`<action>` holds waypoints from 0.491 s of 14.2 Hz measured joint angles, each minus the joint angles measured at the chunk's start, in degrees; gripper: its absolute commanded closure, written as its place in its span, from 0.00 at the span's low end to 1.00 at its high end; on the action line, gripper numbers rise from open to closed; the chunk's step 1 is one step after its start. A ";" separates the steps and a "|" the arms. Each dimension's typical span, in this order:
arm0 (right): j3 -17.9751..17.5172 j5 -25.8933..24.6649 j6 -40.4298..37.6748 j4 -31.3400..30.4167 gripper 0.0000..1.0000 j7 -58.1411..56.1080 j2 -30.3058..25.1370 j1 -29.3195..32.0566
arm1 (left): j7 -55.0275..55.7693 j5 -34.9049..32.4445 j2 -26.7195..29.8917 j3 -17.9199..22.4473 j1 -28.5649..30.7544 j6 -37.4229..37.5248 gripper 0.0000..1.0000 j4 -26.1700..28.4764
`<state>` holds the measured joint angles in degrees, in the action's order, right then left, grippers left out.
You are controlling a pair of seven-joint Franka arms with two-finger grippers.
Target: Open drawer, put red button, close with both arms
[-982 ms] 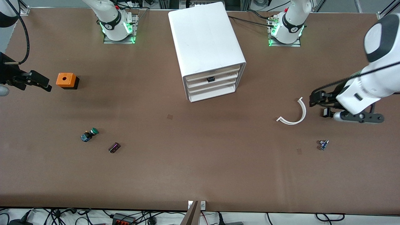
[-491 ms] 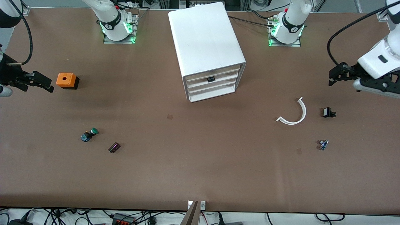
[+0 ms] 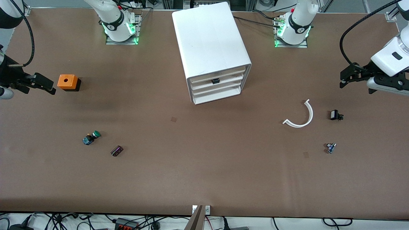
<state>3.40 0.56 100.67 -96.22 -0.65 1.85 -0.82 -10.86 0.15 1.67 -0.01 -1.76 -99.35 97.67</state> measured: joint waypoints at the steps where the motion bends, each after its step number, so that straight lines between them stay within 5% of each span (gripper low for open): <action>1: 0.00 0.00 0.01 0.00 0.00 0.00 0.00 0.00 | 0.00 0.00 0.00 -0.09 -0.14 0.17 0.00 -0.04; 7: 0.00 0.00 0.06 0.00 0.00 0.00 0.00 0.00 | 0.00 0.00 -0.08 -0.36 -0.63 0.61 0.00 -0.46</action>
